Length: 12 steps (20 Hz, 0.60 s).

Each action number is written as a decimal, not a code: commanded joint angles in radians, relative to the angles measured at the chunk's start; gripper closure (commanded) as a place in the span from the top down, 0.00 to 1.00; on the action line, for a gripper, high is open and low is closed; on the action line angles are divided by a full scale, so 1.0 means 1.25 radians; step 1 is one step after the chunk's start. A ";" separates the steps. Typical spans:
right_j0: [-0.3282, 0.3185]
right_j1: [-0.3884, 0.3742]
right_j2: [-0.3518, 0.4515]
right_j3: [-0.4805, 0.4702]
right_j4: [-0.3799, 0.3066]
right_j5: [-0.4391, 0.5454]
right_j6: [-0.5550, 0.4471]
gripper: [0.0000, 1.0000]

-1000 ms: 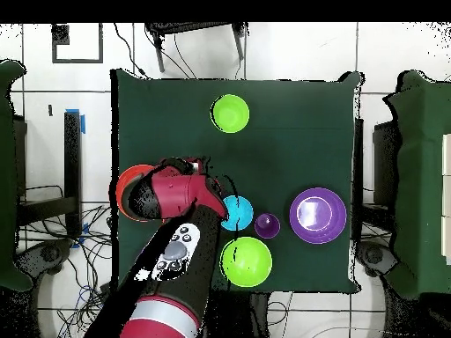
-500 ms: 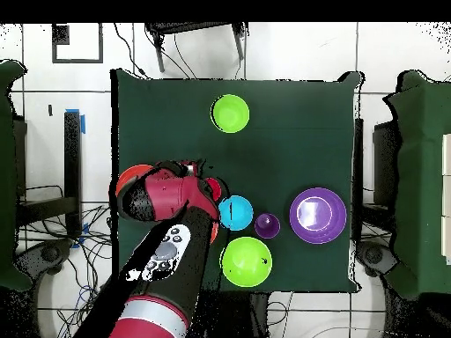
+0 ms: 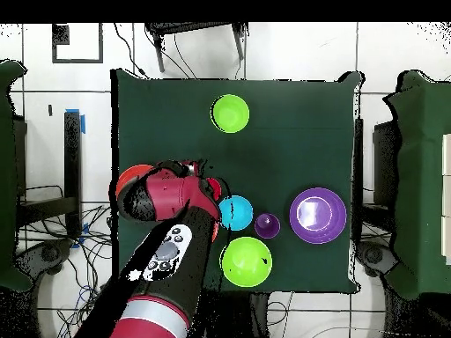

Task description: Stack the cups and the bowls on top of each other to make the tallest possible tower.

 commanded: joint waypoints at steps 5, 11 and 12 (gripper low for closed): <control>-0.011 -0.006 0.055 0.051 -0.016 -0.006 0.107 1.00; -0.002 -0.007 0.047 0.069 -0.014 -0.016 0.118 1.00; -0.002 -0.008 0.046 0.071 -0.014 -0.018 0.119 1.00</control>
